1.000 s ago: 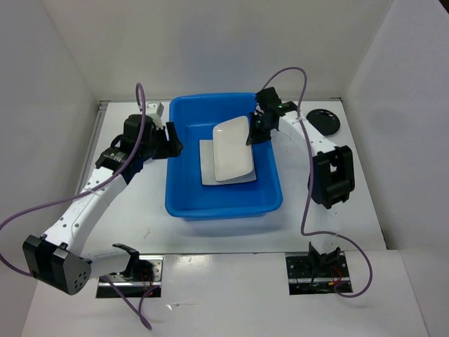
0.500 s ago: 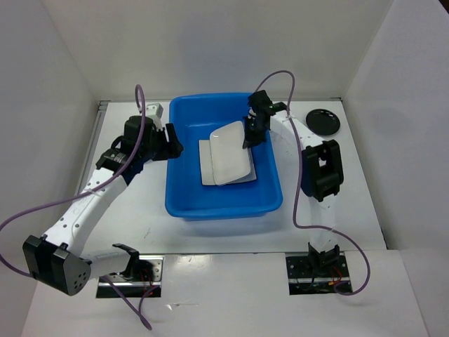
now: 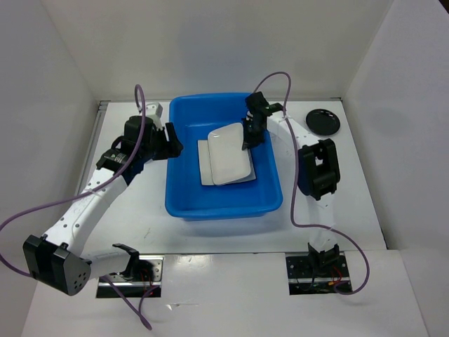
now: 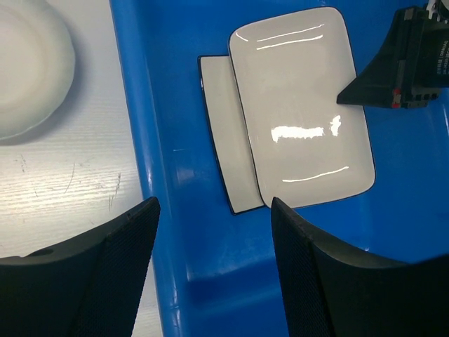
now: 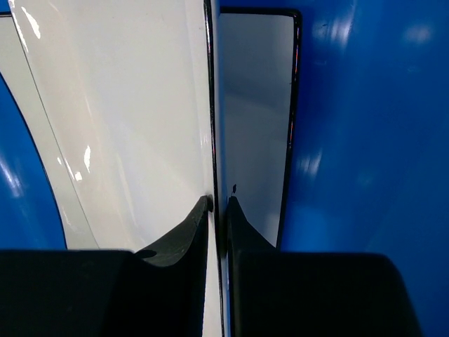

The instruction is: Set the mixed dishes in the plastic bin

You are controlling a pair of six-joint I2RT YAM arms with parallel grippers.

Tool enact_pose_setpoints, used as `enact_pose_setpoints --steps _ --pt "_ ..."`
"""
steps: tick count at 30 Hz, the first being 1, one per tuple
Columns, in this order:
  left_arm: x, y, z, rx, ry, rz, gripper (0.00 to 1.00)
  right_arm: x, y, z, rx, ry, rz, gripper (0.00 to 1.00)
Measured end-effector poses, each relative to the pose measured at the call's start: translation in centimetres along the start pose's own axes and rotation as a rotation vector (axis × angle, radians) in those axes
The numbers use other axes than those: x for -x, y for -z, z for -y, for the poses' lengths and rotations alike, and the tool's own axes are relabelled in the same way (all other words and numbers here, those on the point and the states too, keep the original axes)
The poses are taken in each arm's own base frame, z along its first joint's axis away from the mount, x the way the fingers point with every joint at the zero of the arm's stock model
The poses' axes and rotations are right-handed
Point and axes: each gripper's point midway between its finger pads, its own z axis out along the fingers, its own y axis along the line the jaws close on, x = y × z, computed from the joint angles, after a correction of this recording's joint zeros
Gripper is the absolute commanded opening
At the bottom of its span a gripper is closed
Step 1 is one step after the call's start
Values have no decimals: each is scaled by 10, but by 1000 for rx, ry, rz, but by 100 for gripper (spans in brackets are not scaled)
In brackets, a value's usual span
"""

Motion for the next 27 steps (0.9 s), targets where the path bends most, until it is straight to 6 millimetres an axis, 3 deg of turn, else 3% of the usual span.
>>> enact_pose_setpoints --steps 8,15,22,25,27 --pt "0 -2 -3 16 0 8 72 -2 -5 0 -16 3 -5 1" --pt "1 -2 -6 30 -1 14 72 -11 -21 8 -62 8 -37 6" --pt "2 -2 -8 44 -1 20 72 -17 -25 0 -60 23 -46 13" --pt "2 -3 -9 48 -2 21 72 -17 -25 0 -59 22 -46 32" --pt "3 -3 -12 58 -2 25 80 -19 -25 -1 -69 31 -50 46"
